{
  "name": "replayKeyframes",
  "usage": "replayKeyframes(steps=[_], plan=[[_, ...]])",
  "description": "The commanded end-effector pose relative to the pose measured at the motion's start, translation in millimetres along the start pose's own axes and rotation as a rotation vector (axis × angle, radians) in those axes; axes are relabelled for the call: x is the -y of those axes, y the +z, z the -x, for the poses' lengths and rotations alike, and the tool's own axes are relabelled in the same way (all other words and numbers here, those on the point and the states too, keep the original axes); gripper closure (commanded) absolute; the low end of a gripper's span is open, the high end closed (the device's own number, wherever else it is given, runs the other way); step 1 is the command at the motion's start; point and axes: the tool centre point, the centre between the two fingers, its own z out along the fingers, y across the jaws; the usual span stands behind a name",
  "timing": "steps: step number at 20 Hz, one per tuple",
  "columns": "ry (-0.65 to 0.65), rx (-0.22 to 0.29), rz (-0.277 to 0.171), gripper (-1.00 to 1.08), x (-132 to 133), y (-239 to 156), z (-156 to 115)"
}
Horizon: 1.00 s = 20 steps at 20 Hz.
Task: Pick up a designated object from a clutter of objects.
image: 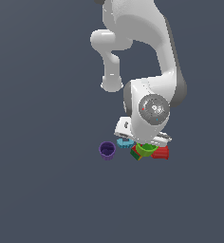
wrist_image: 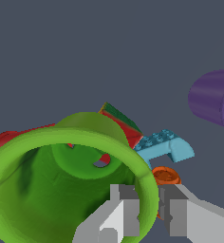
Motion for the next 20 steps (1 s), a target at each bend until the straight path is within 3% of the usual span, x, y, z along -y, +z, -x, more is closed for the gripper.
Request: replayKeyframes(steps=[1, 10, 20], plan=[[-0.002, 0.001, 0.000, 1.08, 0.1, -0.6, 1.7], [-0.002, 0.001, 0.000, 1.08, -15.1, -21.9, 20.5], [-0.002, 0.003, 0.000, 1.08, -54.5, -77.6, 69.3]])
